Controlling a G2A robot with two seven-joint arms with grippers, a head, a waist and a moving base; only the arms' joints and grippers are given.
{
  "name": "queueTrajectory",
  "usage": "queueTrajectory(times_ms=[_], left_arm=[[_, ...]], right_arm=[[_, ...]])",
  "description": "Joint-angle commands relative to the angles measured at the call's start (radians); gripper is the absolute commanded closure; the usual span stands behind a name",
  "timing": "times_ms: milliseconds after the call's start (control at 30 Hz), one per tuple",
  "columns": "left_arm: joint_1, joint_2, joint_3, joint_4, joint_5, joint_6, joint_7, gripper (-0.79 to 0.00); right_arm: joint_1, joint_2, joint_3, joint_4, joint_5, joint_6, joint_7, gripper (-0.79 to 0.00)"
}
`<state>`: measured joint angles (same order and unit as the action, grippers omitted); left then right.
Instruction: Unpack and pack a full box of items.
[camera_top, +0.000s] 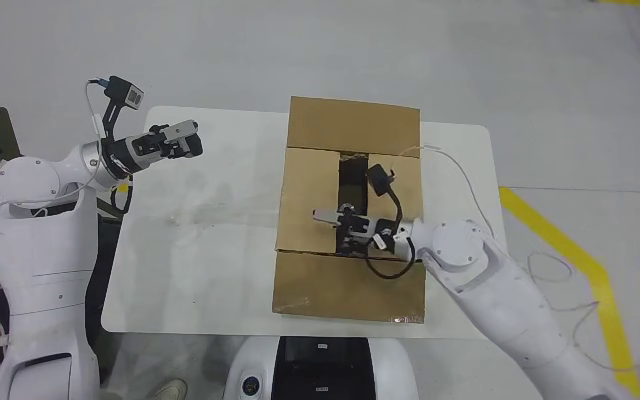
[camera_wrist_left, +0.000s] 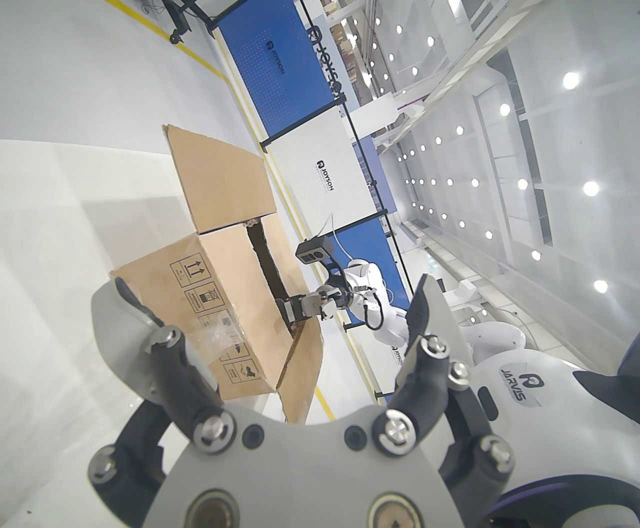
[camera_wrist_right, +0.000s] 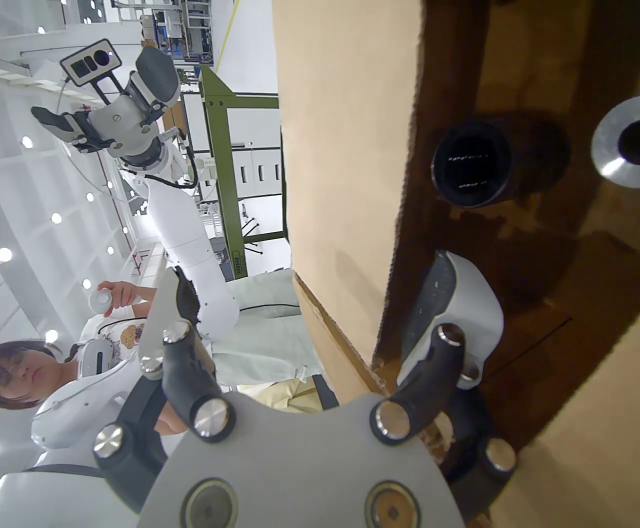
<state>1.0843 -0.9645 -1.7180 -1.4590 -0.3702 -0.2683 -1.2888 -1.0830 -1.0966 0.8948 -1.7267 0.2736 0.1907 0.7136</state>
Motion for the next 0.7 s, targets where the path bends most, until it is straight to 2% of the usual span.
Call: queueTrajectory(times_ms=[0, 367, 667], left_arm=[[0.000, 0.000, 0.000, 0.000, 0.000, 0.000, 0.000, -0.785], [0.000, 0.000, 0.000, 0.000, 0.000, 0.000, 0.000, -0.785], [0.000, 0.000, 0.000, 0.000, 0.000, 0.000, 0.000, -0.785]], right_arm=[[-0.002, -0.001, 0.006, -0.014, 0.019, -0.003, 0.011, -0.785], [-0.005, 0.000, 0.040, -0.121, 0.030, -0.013, 0.041, -0.785], [0.049, -0.035, -0.051, -0.156, 0.039, -0.117, 0.008, -0.785]])
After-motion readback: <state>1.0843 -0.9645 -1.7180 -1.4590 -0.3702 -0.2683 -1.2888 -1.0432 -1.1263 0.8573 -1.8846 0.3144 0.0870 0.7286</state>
